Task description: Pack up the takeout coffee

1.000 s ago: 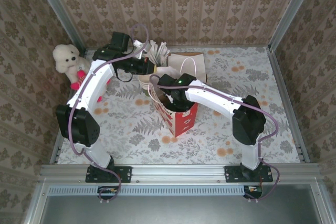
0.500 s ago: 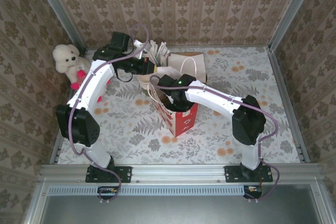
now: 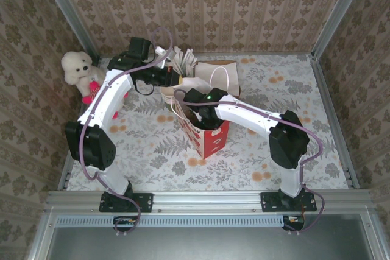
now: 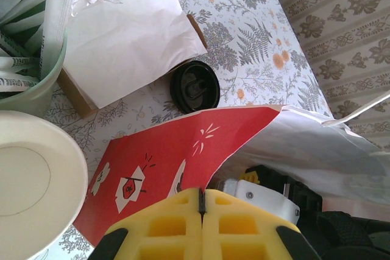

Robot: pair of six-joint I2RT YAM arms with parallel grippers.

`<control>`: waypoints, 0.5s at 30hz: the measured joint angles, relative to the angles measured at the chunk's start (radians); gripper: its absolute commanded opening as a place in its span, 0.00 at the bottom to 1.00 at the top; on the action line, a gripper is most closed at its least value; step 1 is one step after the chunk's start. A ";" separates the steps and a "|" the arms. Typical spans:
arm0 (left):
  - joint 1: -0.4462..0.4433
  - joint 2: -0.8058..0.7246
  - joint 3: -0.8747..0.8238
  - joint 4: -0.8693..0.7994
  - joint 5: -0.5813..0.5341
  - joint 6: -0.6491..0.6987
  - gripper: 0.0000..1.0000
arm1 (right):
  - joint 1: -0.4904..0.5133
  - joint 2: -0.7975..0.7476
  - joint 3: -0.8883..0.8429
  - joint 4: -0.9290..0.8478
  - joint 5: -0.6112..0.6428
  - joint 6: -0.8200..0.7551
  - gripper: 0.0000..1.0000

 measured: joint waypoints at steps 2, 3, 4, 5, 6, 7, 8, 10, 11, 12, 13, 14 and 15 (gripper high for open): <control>0.000 0.000 0.000 0.000 0.000 0.000 0.00 | 0.000 -0.002 -0.004 0.005 0.000 0.000 0.40; 0.000 0.000 0.000 0.000 0.000 0.000 0.00 | 0.000 -0.005 -0.007 0.007 0.000 0.000 0.40; 0.000 0.000 0.000 0.000 0.000 0.000 0.00 | 0.000 -0.005 -0.009 0.009 0.000 0.000 0.40; 0.000 0.000 0.000 0.000 0.000 -0.001 0.00 | 0.000 -0.006 -0.010 0.010 0.000 0.000 0.40; 0.000 0.000 0.000 0.000 0.000 0.000 0.00 | 0.000 -0.007 -0.011 0.012 0.000 0.000 0.40; 0.000 0.000 0.000 0.000 0.000 -0.001 0.00 | 0.000 -0.008 -0.013 0.014 0.000 0.000 0.40; 0.000 0.000 0.000 0.000 0.000 -0.001 0.00 | 0.000 -0.008 -0.013 0.015 0.000 0.000 0.40; 0.000 0.000 0.000 0.000 0.000 -0.001 0.00 | 0.000 -0.008 -0.013 0.015 0.000 0.000 0.40; 0.000 0.000 0.000 0.000 0.000 -0.001 0.00 | 0.000 -0.008 -0.013 0.015 0.000 0.000 0.40; 0.000 0.000 0.000 0.000 0.000 -0.003 0.00 | 0.000 -0.008 -0.013 0.015 0.000 0.000 0.40; 0.000 0.000 0.000 0.000 0.000 -0.004 0.00 | 0.000 -0.008 -0.013 0.015 0.000 0.000 0.40; 0.000 0.000 0.000 0.000 0.000 -0.004 0.00 | 0.000 -0.008 -0.013 0.015 0.000 0.000 0.40; 0.000 0.000 0.000 0.000 0.000 -0.004 0.00 | 0.000 -0.008 -0.013 0.016 0.000 0.000 0.40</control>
